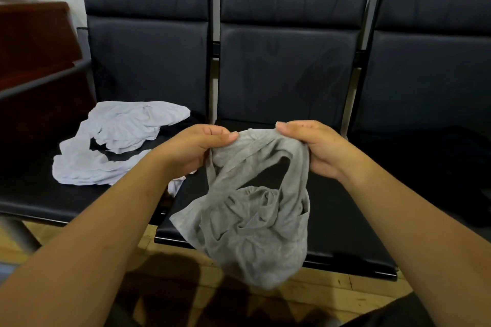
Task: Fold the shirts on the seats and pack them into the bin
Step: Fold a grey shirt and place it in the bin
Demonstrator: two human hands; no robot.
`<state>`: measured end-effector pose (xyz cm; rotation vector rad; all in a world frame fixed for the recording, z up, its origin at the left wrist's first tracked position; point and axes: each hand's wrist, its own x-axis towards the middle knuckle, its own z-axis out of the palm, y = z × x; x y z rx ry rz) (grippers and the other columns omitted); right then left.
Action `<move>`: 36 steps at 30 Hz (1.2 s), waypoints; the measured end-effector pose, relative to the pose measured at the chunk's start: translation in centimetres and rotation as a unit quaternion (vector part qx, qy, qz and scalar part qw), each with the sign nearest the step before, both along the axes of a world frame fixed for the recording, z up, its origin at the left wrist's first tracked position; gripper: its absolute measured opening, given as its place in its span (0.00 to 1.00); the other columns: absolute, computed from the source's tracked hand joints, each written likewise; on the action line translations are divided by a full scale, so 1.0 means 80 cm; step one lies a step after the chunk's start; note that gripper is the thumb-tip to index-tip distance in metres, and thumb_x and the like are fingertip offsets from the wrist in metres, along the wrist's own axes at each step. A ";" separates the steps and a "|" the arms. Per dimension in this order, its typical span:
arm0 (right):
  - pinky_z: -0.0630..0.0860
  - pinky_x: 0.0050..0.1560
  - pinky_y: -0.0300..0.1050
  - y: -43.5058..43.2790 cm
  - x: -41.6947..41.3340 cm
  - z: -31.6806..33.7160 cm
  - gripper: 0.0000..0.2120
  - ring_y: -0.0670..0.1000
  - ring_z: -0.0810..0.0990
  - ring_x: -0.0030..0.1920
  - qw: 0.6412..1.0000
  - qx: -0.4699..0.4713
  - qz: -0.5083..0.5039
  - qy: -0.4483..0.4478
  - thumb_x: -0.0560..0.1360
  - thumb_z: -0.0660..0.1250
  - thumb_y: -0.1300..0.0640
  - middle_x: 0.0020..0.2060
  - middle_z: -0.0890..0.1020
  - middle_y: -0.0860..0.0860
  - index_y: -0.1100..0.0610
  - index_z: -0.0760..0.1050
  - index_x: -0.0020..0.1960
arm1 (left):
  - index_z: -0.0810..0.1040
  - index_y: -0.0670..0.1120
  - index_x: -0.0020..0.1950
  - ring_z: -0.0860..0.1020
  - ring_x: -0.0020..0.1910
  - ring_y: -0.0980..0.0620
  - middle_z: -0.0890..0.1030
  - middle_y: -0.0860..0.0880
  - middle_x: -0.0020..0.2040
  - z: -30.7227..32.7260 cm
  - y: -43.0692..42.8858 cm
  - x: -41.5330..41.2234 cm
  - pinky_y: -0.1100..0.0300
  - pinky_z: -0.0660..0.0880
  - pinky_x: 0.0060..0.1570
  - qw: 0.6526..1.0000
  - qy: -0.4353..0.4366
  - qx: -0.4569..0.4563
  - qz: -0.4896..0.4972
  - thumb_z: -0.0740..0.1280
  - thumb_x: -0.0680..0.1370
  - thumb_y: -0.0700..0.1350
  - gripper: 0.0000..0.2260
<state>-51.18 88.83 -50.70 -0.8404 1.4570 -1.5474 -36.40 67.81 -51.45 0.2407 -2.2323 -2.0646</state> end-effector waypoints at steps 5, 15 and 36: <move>0.75 0.39 0.43 -0.015 0.000 -0.013 0.26 0.49 0.68 0.32 0.980 0.012 -0.037 -0.193 0.75 0.71 0.43 0.29 0.64 0.50 0.55 0.62 0.30 | 0.81 0.40 0.47 0.82 0.41 0.51 0.83 0.45 0.42 0.003 0.012 -0.002 0.60 0.79 0.42 0.997 0.037 0.064 -0.036 0.66 0.79 0.45 0.08; 0.65 0.28 0.37 -0.011 -0.003 0.004 0.10 0.45 0.63 0.27 0.991 0.115 0.064 -0.028 0.78 0.69 0.54 0.26 0.66 0.48 0.62 0.82 0.50 | 0.76 0.39 0.47 0.71 0.30 0.53 0.73 0.46 0.34 -0.001 0.011 -0.004 0.64 0.71 0.31 1.000 0.002 0.018 -0.021 0.62 0.82 0.43 0.09; 0.77 0.45 0.41 -0.015 0.003 -0.004 0.12 0.46 0.79 0.42 0.873 0.149 -0.290 0.364 0.78 0.70 0.47 0.42 0.81 0.49 0.56 0.78 0.51 | 0.78 0.40 0.55 0.83 0.50 0.47 0.84 0.42 0.49 -0.037 0.078 -0.044 0.53 0.82 0.53 0.986 -0.032 0.161 0.002 0.72 0.76 0.36 0.10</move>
